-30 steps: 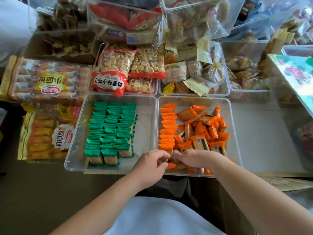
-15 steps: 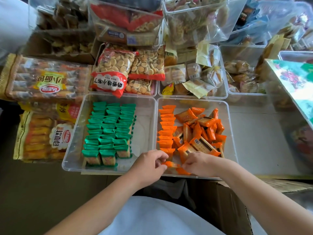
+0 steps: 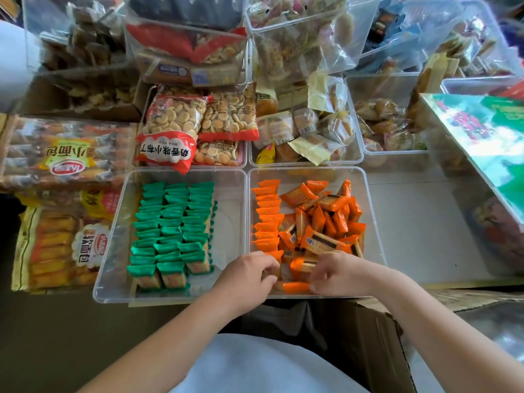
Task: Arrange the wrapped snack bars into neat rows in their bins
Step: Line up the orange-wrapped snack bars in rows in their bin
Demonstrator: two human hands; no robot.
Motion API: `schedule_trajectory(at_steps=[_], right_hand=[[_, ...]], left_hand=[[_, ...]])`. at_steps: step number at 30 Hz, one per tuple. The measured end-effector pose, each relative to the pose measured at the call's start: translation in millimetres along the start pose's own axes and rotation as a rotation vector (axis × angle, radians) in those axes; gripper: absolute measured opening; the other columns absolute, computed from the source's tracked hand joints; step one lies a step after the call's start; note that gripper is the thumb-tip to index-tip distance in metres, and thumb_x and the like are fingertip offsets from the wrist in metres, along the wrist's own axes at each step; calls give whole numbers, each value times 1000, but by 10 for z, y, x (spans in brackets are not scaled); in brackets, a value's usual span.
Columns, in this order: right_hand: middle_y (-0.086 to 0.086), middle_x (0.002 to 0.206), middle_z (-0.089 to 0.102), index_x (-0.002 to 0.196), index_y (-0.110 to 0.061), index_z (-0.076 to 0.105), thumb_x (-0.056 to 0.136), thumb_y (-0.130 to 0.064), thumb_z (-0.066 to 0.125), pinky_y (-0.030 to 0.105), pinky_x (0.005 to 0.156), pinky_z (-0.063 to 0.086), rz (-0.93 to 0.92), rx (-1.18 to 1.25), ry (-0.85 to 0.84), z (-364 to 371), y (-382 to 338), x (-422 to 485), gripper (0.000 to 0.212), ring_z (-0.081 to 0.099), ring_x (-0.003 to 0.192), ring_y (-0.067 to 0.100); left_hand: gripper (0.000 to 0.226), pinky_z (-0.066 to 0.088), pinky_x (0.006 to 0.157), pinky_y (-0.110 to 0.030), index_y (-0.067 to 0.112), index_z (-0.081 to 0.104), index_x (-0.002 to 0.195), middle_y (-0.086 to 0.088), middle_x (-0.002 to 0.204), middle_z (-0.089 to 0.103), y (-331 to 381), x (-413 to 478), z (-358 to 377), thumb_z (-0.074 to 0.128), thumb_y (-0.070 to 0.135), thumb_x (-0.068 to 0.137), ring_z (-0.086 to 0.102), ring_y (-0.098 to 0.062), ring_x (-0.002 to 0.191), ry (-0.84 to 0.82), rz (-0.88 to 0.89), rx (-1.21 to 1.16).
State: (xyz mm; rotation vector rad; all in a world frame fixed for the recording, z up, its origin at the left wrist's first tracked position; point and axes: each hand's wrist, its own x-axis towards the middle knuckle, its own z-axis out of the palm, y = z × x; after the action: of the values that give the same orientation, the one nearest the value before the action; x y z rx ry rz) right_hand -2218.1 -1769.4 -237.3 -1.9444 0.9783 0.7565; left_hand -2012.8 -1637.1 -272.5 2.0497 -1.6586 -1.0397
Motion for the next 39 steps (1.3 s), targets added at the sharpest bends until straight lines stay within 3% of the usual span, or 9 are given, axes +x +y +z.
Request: schedule_trajectory(at_steps=[5, 9, 13, 17, 20, 23, 28, 31, 39], right_hand=[[-13, 95, 71, 94, -28, 81, 92, -24, 66, 21, 76, 56, -37, -81, 147, -19, 201, -115, 16, 65, 90, 14], [-11, 88, 67, 83, -32, 72, 82, -22, 77, 15, 62, 46, 80, 240, 429, -148, 360, -242, 12, 64, 80, 9], [-8, 92, 65, 91, -31, 69, 85, -16, 69, 24, 64, 45, 122, 207, 647, -218, 317, -133, 16, 63, 86, 17], [-4, 112, 60, 123, -29, 66, 99, -26, 60, 32, 77, 48, 181, -101, 733, -179, 219, 131, 25, 57, 107, 23], [-2, 116, 60, 121, -25, 67, 98, -34, 60, 36, 83, 51, 128, -248, 830, -173, 74, 134, 25, 54, 109, 24], [-7, 107, 63, 113, -26, 69, 99, -39, 57, 33, 74, 56, -11, -205, 662, -52, -228, 129, 22, 59, 100, 19], [7, 110, 74, 110, -14, 75, 106, -41, 43, 38, 95, 54, 62, -25, 109, 240, -528, 254, 42, 68, 104, 28], [6, 123, 69, 122, -15, 70, 108, -38, 40, 35, 101, 49, 104, -81, 32, 287, -510, 304, 41, 63, 117, 28], [-5, 109, 69, 123, -24, 65, 102, -13, 54, 28, 92, 58, 89, 543, 142, 366, -516, 489, 27, 67, 100, 15]], left_hand=[[20, 53, 97, -33, 29, 73, 118, 14, 113, 67, 150, 141, 29, 64, 27, 99, 61, -8, 104, -88, 55, 28], [23, 51, 97, -28, 29, 72, 121, 15, 117, 67, 227, 276, 53, 64, 31, 100, 61, -6, 107, -64, 3, -50], [21, 52, 96, -28, 27, 74, 118, 17, 113, 67, 191, 328, -11, 65, 28, 99, 61, -4, 105, 25, 6, -57], [17, 53, 92, -26, 27, 75, 112, 20, 106, 65, 103, 345, -104, 65, 25, 99, 63, -2, 98, 126, 17, -64], [16, 52, 86, -21, 27, 76, 110, 20, 104, 66, 38, 277, -164, 66, 22, 99, 62, 0, 92, 193, 27, -74], [16, 53, 83, -22, 23, 77, 110, 14, 104, 69, -60, 208, -186, 69, 18, 97, 64, -1, 89, 274, -3, -113], [17, 58, 84, -28, 25, 79, 105, 15, 98, 72, -176, 127, -121, 71, 16, 94, 68, -3, 87, 277, -85, -241], [16, 56, 83, -22, 29, 79, 102, 18, 95, 73, -216, 67, -73, 71, 17, 94, 68, -2, 87, 264, -143, -291], [16, 49, 76, -9, 30, 78, 100, 20, 90, 72, -272, -82, -64, 69, 18, 96, 66, 1, 85, 289, -175, -361]])
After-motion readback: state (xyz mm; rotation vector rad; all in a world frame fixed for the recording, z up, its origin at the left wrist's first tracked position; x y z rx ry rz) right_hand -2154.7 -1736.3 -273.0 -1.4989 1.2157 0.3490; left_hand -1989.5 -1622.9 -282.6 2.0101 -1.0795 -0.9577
